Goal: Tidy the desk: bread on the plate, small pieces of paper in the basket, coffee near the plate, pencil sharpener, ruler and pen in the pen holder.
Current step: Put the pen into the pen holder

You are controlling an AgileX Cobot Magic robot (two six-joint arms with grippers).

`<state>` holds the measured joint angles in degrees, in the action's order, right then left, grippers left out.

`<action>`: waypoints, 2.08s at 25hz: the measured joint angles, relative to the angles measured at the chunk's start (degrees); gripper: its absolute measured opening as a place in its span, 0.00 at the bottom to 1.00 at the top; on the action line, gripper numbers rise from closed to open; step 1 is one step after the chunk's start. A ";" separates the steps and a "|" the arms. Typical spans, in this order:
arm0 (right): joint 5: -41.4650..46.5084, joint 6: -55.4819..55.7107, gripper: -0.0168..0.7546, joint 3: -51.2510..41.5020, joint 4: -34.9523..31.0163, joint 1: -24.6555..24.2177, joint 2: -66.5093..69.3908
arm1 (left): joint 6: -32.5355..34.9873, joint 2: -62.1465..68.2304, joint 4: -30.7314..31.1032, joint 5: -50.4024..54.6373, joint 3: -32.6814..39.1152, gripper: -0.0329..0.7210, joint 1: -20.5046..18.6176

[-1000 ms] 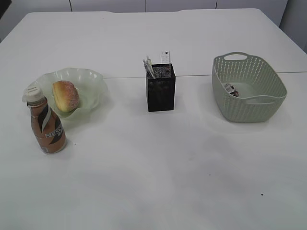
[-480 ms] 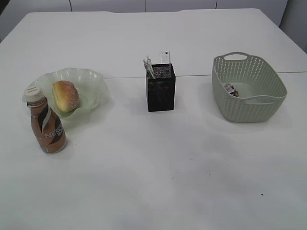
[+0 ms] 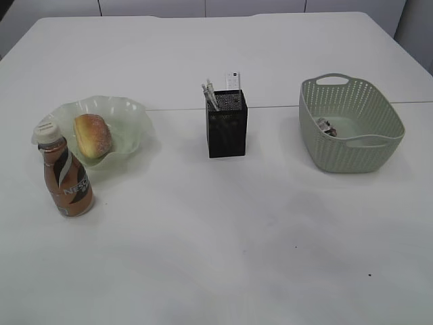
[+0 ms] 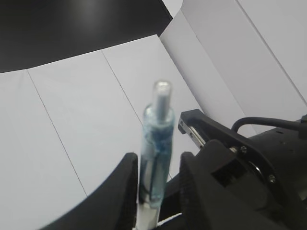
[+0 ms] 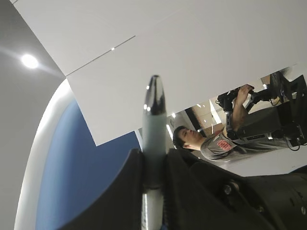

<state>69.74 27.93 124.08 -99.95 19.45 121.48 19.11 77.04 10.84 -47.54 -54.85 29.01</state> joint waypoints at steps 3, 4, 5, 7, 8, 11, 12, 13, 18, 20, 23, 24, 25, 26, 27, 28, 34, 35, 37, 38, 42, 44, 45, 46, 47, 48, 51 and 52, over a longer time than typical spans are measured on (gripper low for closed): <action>0.00 0.00 0.13 0.00 0.00 0.00 0.00 | -0.04 0.00 0.00 0.00 0.00 0.32 0.00; 0.00 0.00 0.13 0.00 0.00 0.00 0.00 | -0.04 0.00 0.00 0.00 0.00 0.31 0.00; 0.00 0.00 0.13 0.00 0.00 0.00 0.00 | -0.04 0.00 0.00 0.00 0.00 0.29 0.00; 0.00 0.00 0.13 0.00 0.00 0.00 0.00 | -0.04 0.00 0.00 0.00 0.00 0.26 0.00; 0.00 0.00 0.13 0.00 0.00 0.00 0.00 | -0.04 0.00 0.00 -0.03 0.00 0.26 0.00; 0.00 -0.11 0.13 0.00 0.00 0.00 0.00 | -0.04 0.00 0.00 -0.03 0.00 0.25 0.00; 0.00 -0.95 0.13 0.00 0.00 0.00 0.00 | -0.04 0.00 0.00 -0.03 0.00 0.25 0.00; 0.00 -1.93 0.13 0.00 0.00 0.00 0.00 | -0.04 0.00 0.00 -0.03 0.00 0.25 0.00; 0.00 -4.41 0.13 0.00 0.00 0.00 0.00 | -0.04 0.00 0.00 -0.13 0.00 0.25 0.00; 0.00 -4.49 0.13 0.00 0.00 0.00 0.00 | -0.04 0.00 0.00 -0.13 0.00 0.24 0.00; 0.00 -4.54 0.13 0.00 0.00 0.00 0.00 | -0.04 0.00 0.00 -0.26 0.00 0.20 0.00; 0.00 -4.54 0.13 0.00 0.00 0.00 0.00 | -0.04 0.00 0.00 -0.25 0.00 0.19 0.00; 0.00 -4.54 0.13 0.00 0.00 0.00 0.00 | -0.04 0.00 -0.10 -0.25 0.00 0.18 0.00; 0.00 -4.54 0.13 0.00 0.00 0.00 0.00 | -0.04 0.00 -0.10 -0.36 0.00 0.18 0.00; -0.12 -4.54 0.13 0.00 0.00 0.00 0.00 | -0.04 0.00 -0.10 -0.36 0.00 0.18 0.00; -0.12 -4.54 0.13 0.00 0.00 0.00 0.00 | -0.04 0.00 -0.10 -0.36 0.00 0.17 0.00; -0.21 -5.89 0.13 0.00 -0.10 0.00 0.00 | -0.04 0.00 -0.21 -0.36 0.00 0.17 0.00; -0.23 -6.51 0.13 0.00 -0.13 0.00 0.00 | 0.07 0.00 -0.21 -0.36 0.00 0.17 0.00; -0.33 -7.34 0.13 0.00 -0.24 0.00 0.00 | 0.15 0.00 -0.21 -0.36 0.00 0.16 0.00; -0.44 -7.52 0.13 0.00 -0.24 0.00 0.00 | 0.15 0.00 -0.21 -0.36 0.00 0.16 0.00; -0.67 -8.13 0.13 0.00 -0.35 0.00 0.00 | 0.29 0.00 -0.21 -0.36 0.00 0.16 0.00; -0.67 -8.12 0.13 0.00 -0.35 0.00 0.00 | 0.33 0.00 -0.21 -0.44 0.00 0.16 0.00; -0.67 -8.26 0.13 0.00 -0.39 0.00 0.00 | 0.33 0.00 -0.21 -0.44 0.00 0.15 0.00; -0.67 -8.25 0.13 0.00 -0.39 0.00 0.00 | 0.42 0.00 -0.21 -0.44 0.00 0.15 0.00; -0.67 -8.39 0.13 0.00 -0.39 0.00 0.00 | 0.42 0.00 -0.21 -0.44 0.00 0.15 0.00; -0.67 -8.41 0.13 0.00 -0.39 0.00 0.00 | 0.42 0.00 -0.21 -0.44 0.00 0.15 0.00; -0.67 -9.05 0.13 0.00 -0.48 0.00 0.00 | 0.42 0.00 -0.21 -0.48 0.00 0.15 0.00; -0.67 -9.05 0.13 0.00 -0.52 0.00 0.00 | 0.46 0.00 -0.21 -0.58 0.00 0.15 0.00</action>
<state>69.07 18.88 124.08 -100.47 19.45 121.48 19.57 77.04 10.63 -48.12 -54.85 29.01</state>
